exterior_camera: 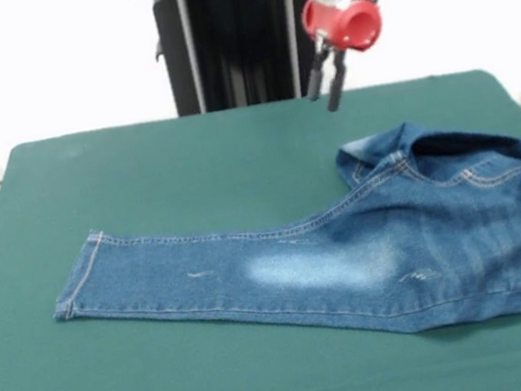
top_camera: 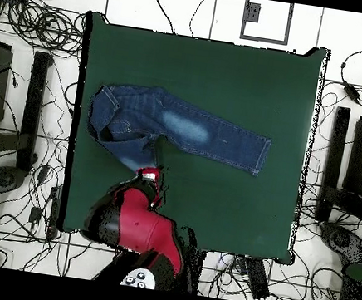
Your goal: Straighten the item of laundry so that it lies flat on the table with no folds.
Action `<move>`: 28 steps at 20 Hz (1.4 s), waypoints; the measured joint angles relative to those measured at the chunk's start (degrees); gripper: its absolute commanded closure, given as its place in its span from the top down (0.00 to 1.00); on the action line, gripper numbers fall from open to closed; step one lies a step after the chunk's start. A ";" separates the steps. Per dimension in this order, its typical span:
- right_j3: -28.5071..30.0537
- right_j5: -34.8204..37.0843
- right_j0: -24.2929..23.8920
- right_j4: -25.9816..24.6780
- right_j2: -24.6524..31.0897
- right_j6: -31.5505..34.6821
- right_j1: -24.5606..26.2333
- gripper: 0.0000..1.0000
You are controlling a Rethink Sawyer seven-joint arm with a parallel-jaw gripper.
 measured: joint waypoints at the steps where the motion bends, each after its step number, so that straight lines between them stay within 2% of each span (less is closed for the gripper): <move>1: 0.00 0.34 0.57 0.46 -0.02 0.00 -0.75 1.00; 7: -0.02 3.64 3.67 2.65 -0.03 0.00 -3.61 1.00; 15: -0.04 6.20 6.93 4.56 -0.07 0.00 -4.66 1.00; 28: 1.58 5.34 4.75 4.60 0.28 0.00 -4.62 1.00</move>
